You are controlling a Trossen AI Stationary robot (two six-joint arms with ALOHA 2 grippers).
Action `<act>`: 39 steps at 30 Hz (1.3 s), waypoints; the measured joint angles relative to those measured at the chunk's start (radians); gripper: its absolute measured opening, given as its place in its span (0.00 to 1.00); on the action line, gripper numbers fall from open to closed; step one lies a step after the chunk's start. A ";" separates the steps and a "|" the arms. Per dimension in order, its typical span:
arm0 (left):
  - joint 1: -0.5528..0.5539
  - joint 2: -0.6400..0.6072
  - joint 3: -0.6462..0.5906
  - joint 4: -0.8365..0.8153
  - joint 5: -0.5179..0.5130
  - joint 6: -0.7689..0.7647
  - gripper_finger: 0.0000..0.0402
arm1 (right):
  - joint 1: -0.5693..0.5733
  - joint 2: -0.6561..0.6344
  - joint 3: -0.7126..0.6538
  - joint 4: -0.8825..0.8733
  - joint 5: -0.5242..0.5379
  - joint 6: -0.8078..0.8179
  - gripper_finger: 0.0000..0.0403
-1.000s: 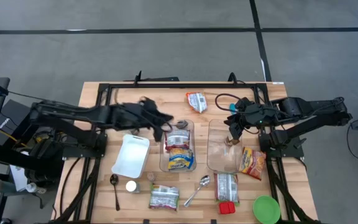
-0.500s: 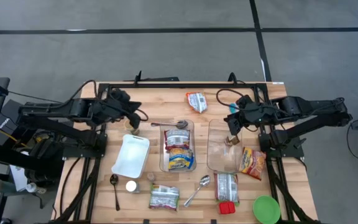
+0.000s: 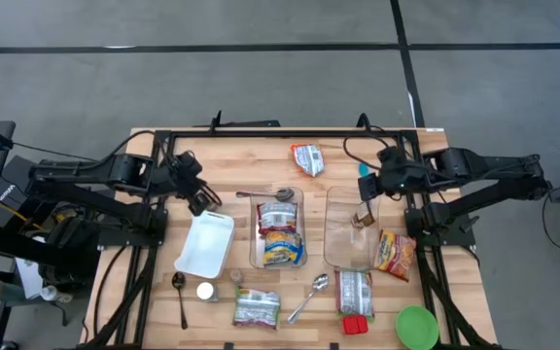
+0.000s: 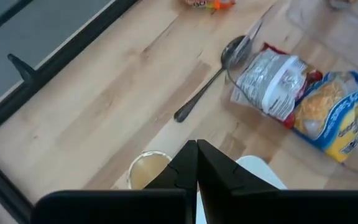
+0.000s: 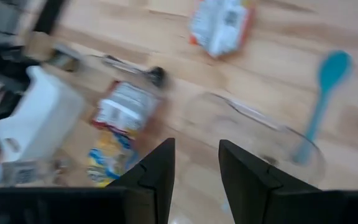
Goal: Pick & Place Food Item
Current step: Put the gold spice bottle into the right transparent bin
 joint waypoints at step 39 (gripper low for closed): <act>0.411 0.000 -0.117 -0.013 0.307 0.210 0.00 | 0.001 0.000 0.000 -0.135 0.091 0.107 0.29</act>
